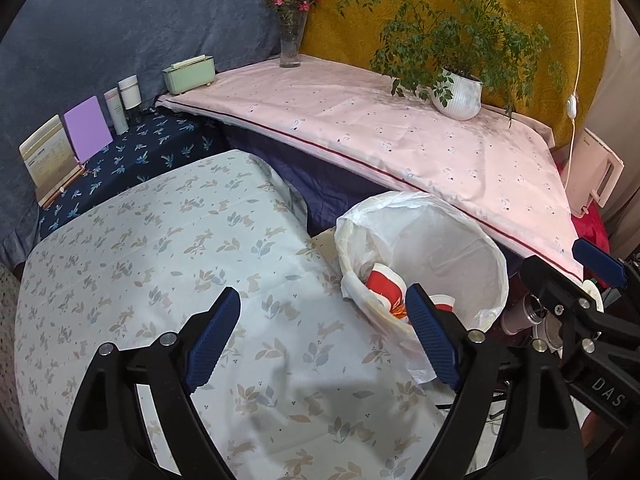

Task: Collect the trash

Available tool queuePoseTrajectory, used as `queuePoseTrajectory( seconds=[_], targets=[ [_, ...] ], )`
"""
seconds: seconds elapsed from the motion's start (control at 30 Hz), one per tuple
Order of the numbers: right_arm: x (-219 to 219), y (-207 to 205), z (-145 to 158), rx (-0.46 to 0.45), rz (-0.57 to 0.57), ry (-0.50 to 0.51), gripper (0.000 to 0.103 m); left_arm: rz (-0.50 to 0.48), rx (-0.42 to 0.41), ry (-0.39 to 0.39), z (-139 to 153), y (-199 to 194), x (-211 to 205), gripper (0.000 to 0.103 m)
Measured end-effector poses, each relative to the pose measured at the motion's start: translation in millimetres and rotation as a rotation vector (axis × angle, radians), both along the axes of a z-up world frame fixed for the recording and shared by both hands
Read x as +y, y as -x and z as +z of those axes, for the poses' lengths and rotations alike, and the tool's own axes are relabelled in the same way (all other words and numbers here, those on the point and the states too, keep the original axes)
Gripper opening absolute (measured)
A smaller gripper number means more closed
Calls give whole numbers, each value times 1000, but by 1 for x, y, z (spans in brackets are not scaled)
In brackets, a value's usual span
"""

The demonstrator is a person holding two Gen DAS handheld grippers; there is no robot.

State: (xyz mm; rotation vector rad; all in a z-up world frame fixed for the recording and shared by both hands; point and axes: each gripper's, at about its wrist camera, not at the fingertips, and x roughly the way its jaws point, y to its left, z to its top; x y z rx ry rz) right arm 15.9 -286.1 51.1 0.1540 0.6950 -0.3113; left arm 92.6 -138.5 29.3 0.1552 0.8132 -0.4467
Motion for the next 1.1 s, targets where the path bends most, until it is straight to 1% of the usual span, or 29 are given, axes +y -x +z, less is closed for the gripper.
queuePoseTrajectory(
  seconds=[0.2, 0.3, 0.57, 0.77, 0.9, 1.03, 1.1],
  targets=[
    [2, 7, -17, 44, -8, -11, 77, 12, 1, -25, -10, 8, 4, 82],
    [3, 10, -23, 56, -9, -12, 79, 12, 4, -30, -15, 13, 4, 87],
    [9, 21, -28, 89, -18, 23, 84, 27, 31, -36, -21, 22, 9, 89],
    [13, 25, -36, 136, -18, 31, 84, 44, 38, -60, -24, 26, 15, 92],
    [17, 29, -40, 152, -17, 30, 84, 42, 51, -64, -28, 31, 17, 93],
    [22, 31, -43, 166, -15, 58, 84, 56, 59, -72, -31, 34, 18, 93],
    [23, 32, -44, 171, -12, 56, 84, 63, 65, -71, -32, 36, 19, 93]
  ],
)
